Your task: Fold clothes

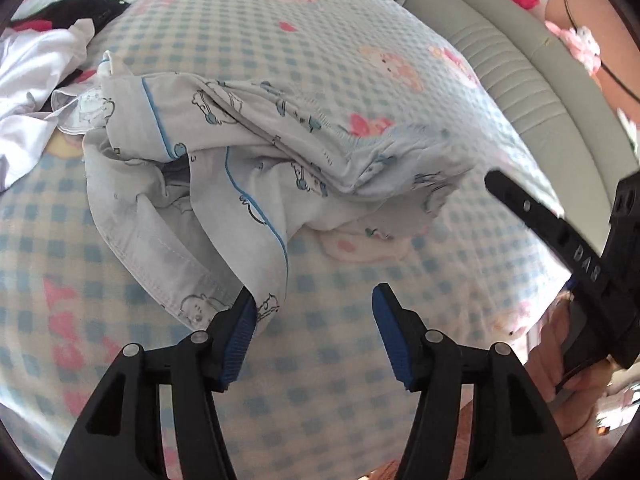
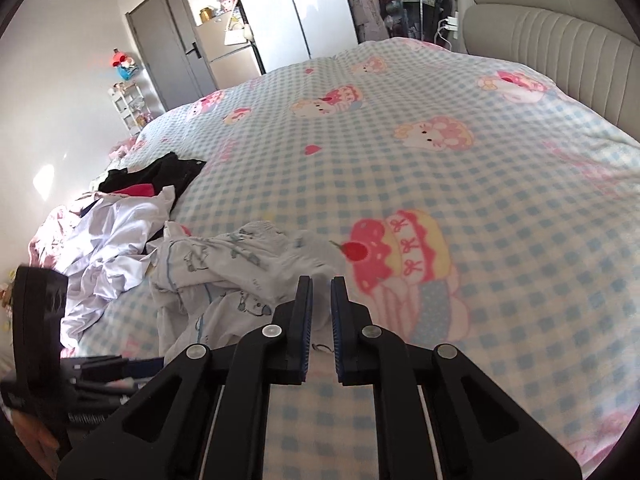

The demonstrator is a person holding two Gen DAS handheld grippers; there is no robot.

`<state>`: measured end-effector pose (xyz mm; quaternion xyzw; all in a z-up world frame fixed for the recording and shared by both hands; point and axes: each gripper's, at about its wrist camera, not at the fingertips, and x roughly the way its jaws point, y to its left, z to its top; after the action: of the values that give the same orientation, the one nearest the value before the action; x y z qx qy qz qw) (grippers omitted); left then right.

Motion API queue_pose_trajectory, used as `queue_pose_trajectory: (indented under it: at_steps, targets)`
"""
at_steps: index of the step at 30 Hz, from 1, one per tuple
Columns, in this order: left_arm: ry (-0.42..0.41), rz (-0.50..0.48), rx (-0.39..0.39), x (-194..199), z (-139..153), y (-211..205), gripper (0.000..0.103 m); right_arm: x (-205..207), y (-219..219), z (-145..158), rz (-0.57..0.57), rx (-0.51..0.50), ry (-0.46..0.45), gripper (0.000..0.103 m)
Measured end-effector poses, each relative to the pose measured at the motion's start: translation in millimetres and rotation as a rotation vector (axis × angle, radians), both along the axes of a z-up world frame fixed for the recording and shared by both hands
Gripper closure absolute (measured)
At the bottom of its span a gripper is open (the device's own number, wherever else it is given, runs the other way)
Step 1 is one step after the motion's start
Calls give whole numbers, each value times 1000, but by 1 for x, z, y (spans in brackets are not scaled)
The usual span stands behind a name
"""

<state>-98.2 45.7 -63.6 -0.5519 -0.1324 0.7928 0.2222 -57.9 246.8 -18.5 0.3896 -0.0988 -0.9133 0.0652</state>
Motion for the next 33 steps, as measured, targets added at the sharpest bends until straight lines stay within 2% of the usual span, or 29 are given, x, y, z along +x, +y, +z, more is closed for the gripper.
queue_pose_trajectory:
  at_steps: [2,4,8,9,11,13,15,17,19,22,24,25,26,29,31,33]
  targets:
    - [8,24,28,-7,6,-1,38,1,-6,-5,29,19,-29,95]
    - [19,14,-41,-15,6,8,38,-3,-9,-15,27,42,-63,95]
    - [36,68,-168,-24,5,1,38,-11,-5,-36,3,20,-154,93]
    - [40,82,-198,-26,4,-2,38,-12,-3,-40,-1,13,-173,90]
    - [54,118,-201,-30,3,-8,38,-15,-2,-48,-6,13,-199,80]
    - [128,133,-242,-32,14,-10,38,-18,-1,-56,-9,5,-225,61]
    - [170,120,-257,-42,21,-11,38,-24,1,-66,-15,2,-246,55]
    - [156,133,-269,-64,17,-16,38,-33,3,-75,-22,2,-272,52]
    - [135,146,-296,-94,5,-14,37,-45,5,-84,-41,-9,-294,41]
    - [103,114,-355,-131,-18,-11,36,-63,1,-103,-39,-45,-348,38]
    - [85,95,-361,-144,-31,-8,30,-70,-6,-115,-21,-55,-377,35]
    - [71,88,-358,-148,-36,-8,29,-72,-10,-121,-12,-58,-390,27]
    - [63,78,-363,-149,-40,-7,27,-75,-14,-125,-4,-56,-392,24]
    - [59,55,-366,-144,-44,-8,23,-81,-20,-123,8,-71,-362,22]
    - [38,62,-321,-134,-45,-17,22,-88,-16,-122,2,-138,-350,22]
    - [5,114,-224,-118,-46,-35,22,-96,-13,-125,-5,-200,-359,22]
